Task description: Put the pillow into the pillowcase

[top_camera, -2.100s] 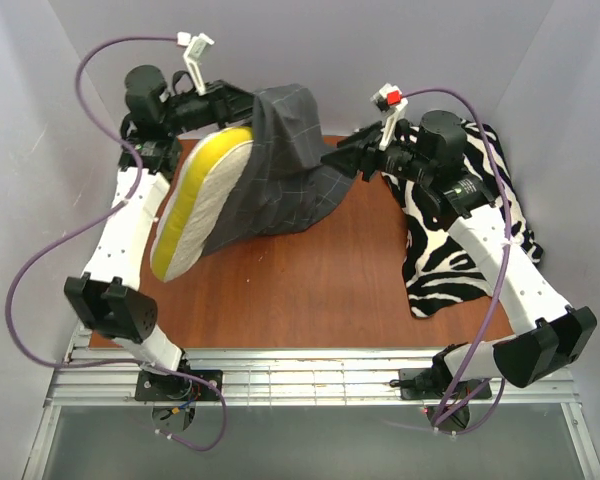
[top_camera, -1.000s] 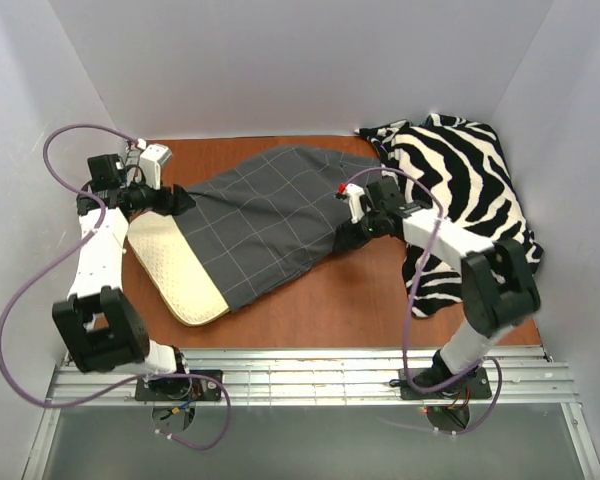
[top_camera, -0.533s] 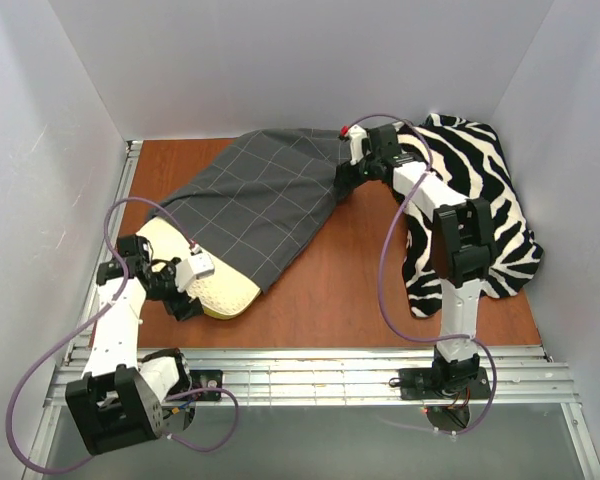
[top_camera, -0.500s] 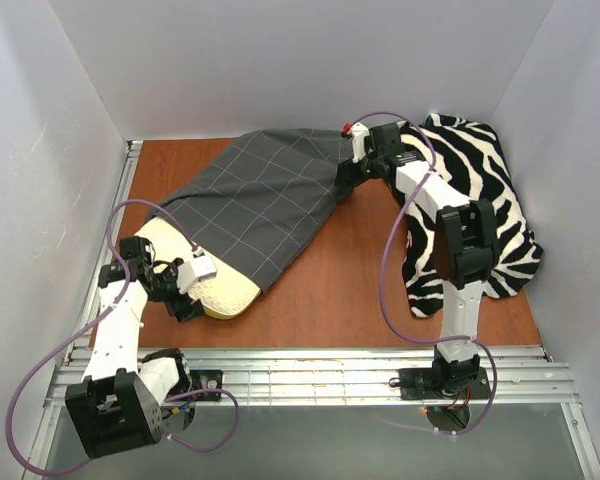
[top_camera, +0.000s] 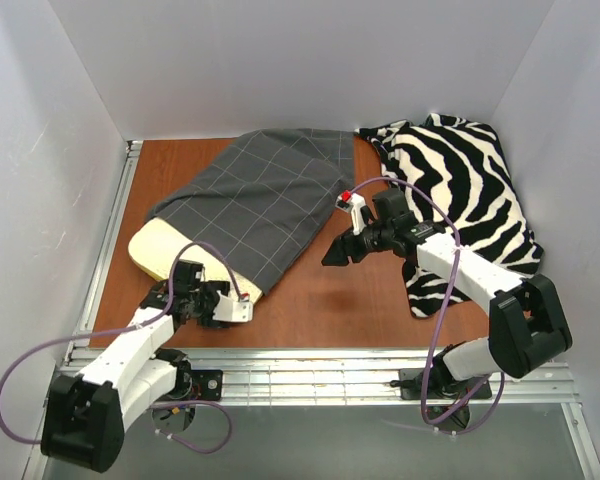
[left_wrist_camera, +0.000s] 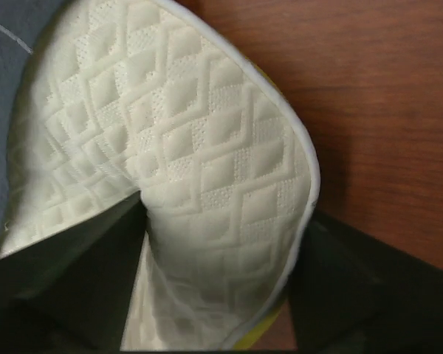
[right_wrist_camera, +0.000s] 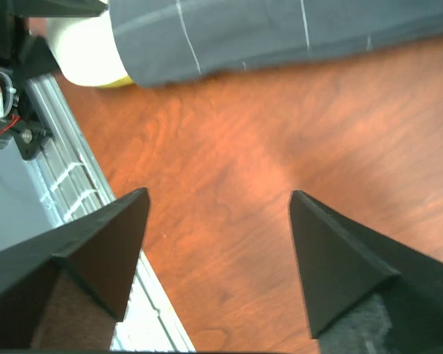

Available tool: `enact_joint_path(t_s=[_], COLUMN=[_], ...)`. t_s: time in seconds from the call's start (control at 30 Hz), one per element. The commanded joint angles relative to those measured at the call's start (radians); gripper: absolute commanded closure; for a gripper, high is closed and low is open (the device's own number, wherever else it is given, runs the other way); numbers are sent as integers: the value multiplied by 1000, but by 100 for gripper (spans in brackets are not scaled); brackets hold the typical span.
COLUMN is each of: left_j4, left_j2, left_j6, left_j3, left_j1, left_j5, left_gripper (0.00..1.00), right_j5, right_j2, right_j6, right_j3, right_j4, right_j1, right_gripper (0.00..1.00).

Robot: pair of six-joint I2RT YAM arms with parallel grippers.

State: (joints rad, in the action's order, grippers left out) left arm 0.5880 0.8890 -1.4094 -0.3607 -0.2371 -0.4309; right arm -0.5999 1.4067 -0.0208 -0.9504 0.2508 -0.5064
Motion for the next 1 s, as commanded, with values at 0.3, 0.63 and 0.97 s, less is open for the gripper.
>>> enact_joint_path(t_s=[0.3,0.63,0.97], left_j4=[-31,-83,-105], left_j2=[402,518,551], left_j6=[881,1165,1279], left_j3=[-654,-883,-965], left_j1=[-82,-84,-82], left_j5=[-395,-473,-497], left_gripper=[100,100,100], right_j5=[143,324,442], right_j2=[-28,63,253], right_j6=[-53,-108,-62], right_j3=[93,-16,-180], right_j4=[-226,-423,-516], right_j1=[-66,-90,-127], right_gripper=[25,24,42])
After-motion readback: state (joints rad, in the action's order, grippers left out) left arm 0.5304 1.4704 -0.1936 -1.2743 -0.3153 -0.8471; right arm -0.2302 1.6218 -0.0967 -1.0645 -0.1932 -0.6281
